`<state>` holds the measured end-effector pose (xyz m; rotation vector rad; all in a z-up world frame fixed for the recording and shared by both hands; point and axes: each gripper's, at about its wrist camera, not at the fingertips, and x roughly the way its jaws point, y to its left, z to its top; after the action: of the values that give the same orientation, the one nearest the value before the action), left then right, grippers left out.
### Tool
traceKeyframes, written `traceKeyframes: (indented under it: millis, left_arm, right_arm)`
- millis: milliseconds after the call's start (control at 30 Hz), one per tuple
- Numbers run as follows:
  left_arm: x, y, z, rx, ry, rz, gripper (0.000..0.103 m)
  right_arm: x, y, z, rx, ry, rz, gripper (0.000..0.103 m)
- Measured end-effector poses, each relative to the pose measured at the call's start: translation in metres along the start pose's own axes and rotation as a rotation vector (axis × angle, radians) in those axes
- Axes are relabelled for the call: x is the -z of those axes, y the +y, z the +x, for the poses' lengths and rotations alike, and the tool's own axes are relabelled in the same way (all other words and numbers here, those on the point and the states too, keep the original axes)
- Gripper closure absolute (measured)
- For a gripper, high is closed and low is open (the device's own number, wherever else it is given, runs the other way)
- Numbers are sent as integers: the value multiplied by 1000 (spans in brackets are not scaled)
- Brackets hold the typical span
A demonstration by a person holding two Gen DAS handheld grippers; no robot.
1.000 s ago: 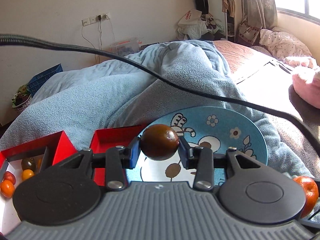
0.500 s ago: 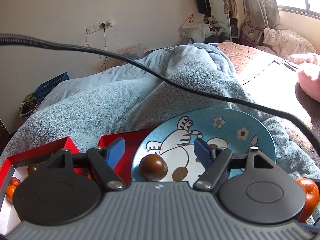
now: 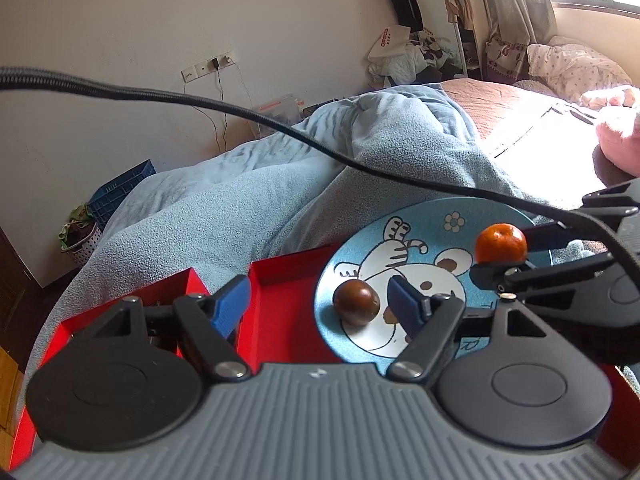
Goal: Organize fruits
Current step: 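Lower the tangerine onto the plate beside the tomato and open the right tool, then move both open tools back over the white fruit tray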
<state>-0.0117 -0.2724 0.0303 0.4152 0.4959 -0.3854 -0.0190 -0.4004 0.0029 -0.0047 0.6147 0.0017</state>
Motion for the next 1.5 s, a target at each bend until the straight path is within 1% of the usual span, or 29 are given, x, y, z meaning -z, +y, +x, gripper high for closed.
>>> traceKeyframes:
  millis: [167, 367, 400, 433, 467, 500, 600, 733, 867, 1067, 1200, 1300, 1500]
  left_arm:
    - [11, 9, -8, 10, 22, -20, 23]
    - [20, 16, -15, -7, 20, -23, 24]
    - [21, 18, -15, -5, 23, -27, 23]
    - [21, 19, -15, -4, 25, -28, 23]
    - [22, 19, -17, -4, 25, -27, 23]
    - [23, 19, -18, -5, 24, -24, 24]
    - [26, 20, -25, 0, 23, -29, 23]
    - [30, 26, -41, 10, 15, -47, 23]
    - [35, 36, -68, 13, -9, -57, 23]
    - [48, 59, -109, 9, -29, -99, 24]
    - [56, 77, -128, -8, -27, -141, 24]
    - [62, 91, -140, -30, -22, -159, 24]
    - [81, 128, -149, -88, 6, -221, 24]
  right_arm:
    - [0, 7, 18, 8, 47, -35, 61]
    - [1, 14, 15, 27, 43, -42, 61]
    - [1, 15, 13, 35, 35, -47, 53]
    - [2, 16, 11, 41, 24, -50, 36]
    - [2, 17, 8, 49, 8, -54, 30]
    - [2, 17, 5, 51, -3, -59, 28]
    - [-1, 19, -3, 53, -12, -53, 28]
    - [-2, 26, -29, 36, -63, -42, 28]
    - [1, 39, -56, 6, -101, -47, 28]
    - [4, 58, -81, -34, -119, -60, 29]
    - [-2, 80, -89, -65, -113, -94, 30]
    - [-10, 106, -90, -99, -104, -143, 30]
    - [-30, 149, -85, -131, -92, -202, 30]
